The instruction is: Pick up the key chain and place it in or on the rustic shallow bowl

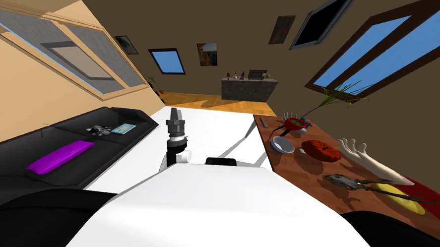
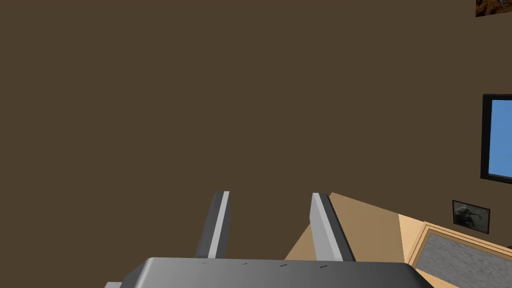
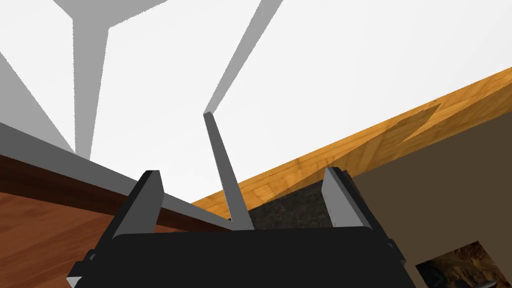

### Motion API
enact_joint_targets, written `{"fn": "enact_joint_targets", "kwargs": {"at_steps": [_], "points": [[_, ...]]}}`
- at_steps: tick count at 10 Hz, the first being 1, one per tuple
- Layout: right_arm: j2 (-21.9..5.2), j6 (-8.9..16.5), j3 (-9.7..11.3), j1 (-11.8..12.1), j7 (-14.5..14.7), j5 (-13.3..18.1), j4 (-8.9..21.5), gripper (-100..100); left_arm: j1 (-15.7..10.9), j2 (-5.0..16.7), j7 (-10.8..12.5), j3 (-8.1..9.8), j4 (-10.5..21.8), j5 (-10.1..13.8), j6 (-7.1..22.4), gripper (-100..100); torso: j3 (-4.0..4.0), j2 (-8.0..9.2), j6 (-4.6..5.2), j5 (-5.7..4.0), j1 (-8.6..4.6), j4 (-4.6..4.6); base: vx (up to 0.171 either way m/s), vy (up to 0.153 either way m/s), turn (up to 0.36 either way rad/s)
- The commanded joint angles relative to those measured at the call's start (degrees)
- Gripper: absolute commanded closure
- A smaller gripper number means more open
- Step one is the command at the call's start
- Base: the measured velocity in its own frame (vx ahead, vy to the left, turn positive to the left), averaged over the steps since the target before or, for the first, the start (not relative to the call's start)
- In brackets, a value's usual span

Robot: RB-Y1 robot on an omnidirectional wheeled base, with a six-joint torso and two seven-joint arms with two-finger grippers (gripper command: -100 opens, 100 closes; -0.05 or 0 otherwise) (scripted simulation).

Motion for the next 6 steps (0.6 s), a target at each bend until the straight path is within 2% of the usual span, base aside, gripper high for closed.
{"fn": "enact_joint_targets", "kwargs": {"at_steps": [1,3,4,6], "points": [[-1.5,2.9,1.8,0.8,0.3,0.9,1.6,-100,0.0,0.0,0.0,0.00,0.0,0.0,0.0,0,0.00,0.00,0.00,0.00,0.00,0.00,0.063,-0.079,0.125],[-4.0,6.1,4.2,2.2,1.1,2.2,4.8,-100,0.0,0.0,0.0,0.00,0.0,0.0,0.0,0,0.01,0.01,-0.02,-0.02,-0.08,0.01,0.087,-0.104,0.232],[-4.0,6.1,4.2,2.2,1.1,2.2,4.8,-100,0.0,0.0,0.0,0.00,0.0,0.0,0.0,0,-0.01,-0.02,-0.01,-0.04,-0.16,0.00,0.045,-0.104,0.060],[-6.3,9.0,6.3,3.4,1.8,3.3,7.6,-100,0.0,0.0,0.0,0.00,0.0,0.0,0.0,0,0.10,0.16,0.01,-0.02,-0.07,0.04,0.036,-0.105,0.123]]}}
